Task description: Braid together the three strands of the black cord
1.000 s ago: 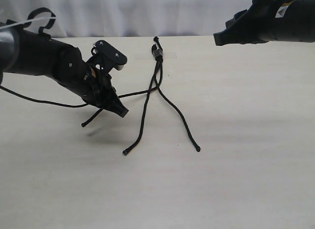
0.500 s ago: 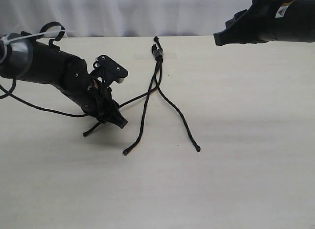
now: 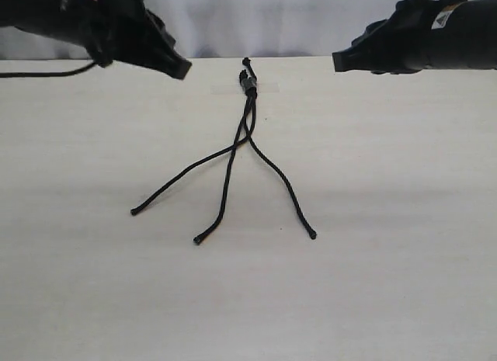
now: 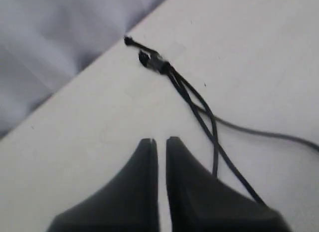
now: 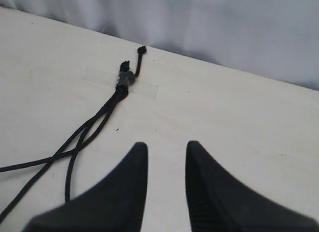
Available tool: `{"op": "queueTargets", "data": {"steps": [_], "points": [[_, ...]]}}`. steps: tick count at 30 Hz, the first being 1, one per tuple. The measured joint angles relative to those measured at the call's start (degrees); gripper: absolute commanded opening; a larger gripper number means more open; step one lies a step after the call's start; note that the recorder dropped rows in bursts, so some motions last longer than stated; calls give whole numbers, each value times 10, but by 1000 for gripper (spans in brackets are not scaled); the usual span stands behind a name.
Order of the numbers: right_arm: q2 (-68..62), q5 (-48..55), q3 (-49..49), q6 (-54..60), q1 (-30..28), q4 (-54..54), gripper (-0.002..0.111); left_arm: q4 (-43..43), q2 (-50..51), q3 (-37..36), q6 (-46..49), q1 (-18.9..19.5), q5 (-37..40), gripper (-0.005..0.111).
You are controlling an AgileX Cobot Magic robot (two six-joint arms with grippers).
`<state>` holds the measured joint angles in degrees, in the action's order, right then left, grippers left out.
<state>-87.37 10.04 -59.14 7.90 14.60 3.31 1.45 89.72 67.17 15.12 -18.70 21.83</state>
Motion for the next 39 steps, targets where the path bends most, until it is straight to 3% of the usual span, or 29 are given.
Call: {"op": "queueTargets", "data": {"steps": [9,13,24,30,36,39], "points": [[-71,106,-62,0,102,5,26,0,-133,-133,0,44,-166,0],[-148,169,-107,0,134,11,26,0,-165,-142,0,63,-174,0],[-324,316,-276,-44,227,-4,26,1,-170,-144,0,66,-176,0],[-375,338,-306,-107,235,-33,26,4,-170,-144,0,66,-176,0],[-396,338,-310,-132,235,-38,37,4,-170,-144,0,66,-176,0],[-402,339,-310,-132,235,-38,37,4,-170,-144,0,66,-176,0]]}}
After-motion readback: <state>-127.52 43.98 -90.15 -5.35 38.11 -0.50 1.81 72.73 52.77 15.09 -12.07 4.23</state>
